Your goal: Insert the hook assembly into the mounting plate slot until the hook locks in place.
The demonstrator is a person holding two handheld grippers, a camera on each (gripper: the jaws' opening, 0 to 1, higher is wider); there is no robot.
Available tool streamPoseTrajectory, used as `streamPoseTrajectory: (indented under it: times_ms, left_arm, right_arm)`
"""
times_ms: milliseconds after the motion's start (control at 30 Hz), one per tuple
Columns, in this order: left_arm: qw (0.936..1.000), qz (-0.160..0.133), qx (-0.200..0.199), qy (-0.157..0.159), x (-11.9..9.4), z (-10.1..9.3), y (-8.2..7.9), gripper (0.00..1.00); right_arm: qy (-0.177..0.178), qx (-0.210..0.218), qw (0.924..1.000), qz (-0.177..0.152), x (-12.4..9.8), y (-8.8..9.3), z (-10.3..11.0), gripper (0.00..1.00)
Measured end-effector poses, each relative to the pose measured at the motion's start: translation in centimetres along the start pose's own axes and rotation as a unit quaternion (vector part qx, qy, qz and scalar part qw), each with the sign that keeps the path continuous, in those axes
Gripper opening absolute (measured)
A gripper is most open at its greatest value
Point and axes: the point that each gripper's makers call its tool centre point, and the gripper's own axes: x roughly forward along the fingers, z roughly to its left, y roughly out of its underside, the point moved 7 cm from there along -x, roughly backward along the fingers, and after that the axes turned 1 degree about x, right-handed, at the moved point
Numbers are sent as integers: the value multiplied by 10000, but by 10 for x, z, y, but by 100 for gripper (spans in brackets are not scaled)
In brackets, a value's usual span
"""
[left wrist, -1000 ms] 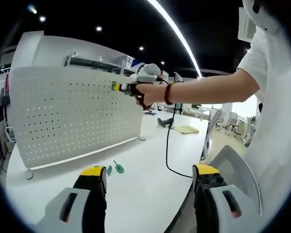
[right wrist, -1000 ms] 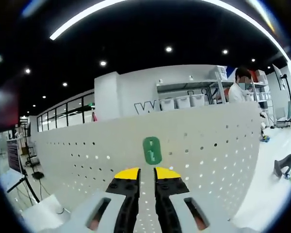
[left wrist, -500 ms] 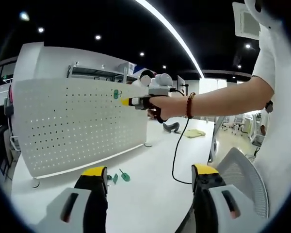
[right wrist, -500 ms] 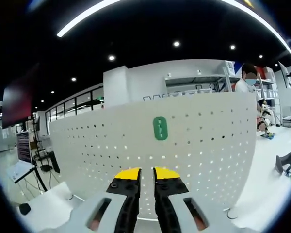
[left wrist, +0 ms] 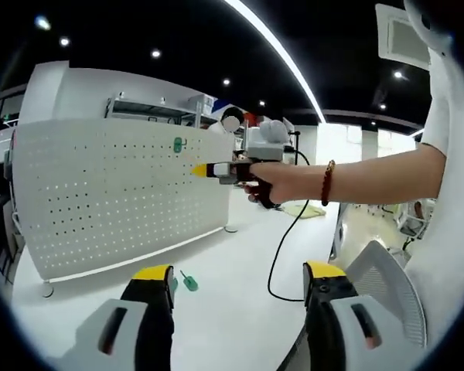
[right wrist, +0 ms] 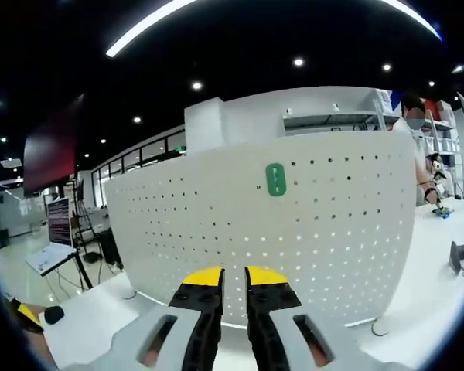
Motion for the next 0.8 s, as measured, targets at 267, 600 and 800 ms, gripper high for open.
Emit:
streamPoseTrajectory:
  times_ms: [267, 600, 800]
  left_arm:
    - [9996, 206, -180, 37, 14, 2, 1, 66]
    - [9986, 442, -253, 115, 22, 5, 7, 63]
    - [9984, 427, -327, 158, 23, 6, 7, 62]
  right_arm:
    - [-140, 95, 9998, 120, -12, 15, 0, 10]
    - [-180, 211, 9988, 400, -22, 41, 0, 11]
    - [-266, 132, 9972, 684, -22, 60, 8, 11]
